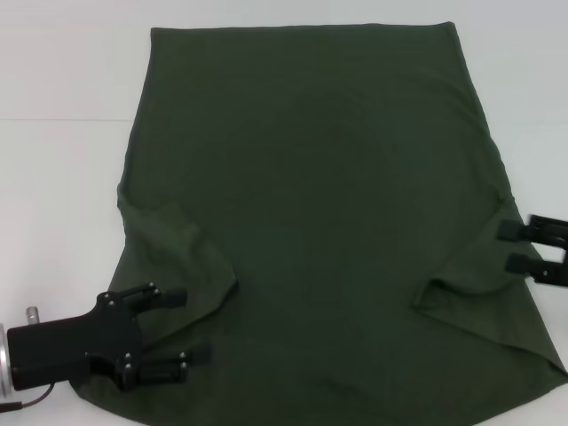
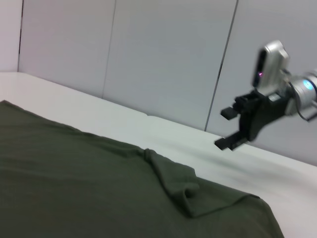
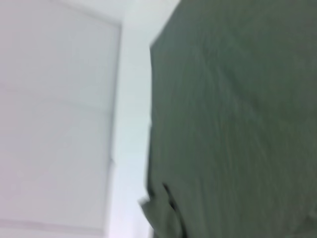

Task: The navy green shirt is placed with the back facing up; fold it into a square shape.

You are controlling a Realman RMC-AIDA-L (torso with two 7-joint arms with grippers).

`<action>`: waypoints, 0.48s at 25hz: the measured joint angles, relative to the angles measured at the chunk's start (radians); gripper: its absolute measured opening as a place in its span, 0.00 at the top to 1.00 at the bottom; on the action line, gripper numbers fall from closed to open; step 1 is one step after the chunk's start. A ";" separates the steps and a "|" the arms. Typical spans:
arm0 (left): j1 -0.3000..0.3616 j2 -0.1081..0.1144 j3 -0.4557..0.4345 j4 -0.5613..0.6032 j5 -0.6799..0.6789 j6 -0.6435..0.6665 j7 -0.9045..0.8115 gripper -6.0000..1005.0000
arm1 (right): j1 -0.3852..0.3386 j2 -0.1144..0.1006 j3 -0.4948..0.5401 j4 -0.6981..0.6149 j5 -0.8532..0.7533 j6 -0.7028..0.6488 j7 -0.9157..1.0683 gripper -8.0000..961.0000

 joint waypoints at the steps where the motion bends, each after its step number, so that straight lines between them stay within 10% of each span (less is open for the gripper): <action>1: -0.002 -0.001 -0.004 0.000 0.000 0.000 0.000 0.13 | -0.022 0.002 0.022 0.033 0.021 0.000 -0.025 0.18; 12: -0.035 -0.008 -0.014 -0.009 -0.005 -0.002 0.000 0.13 | -0.060 0.027 0.053 0.110 0.014 0.101 -0.015 0.18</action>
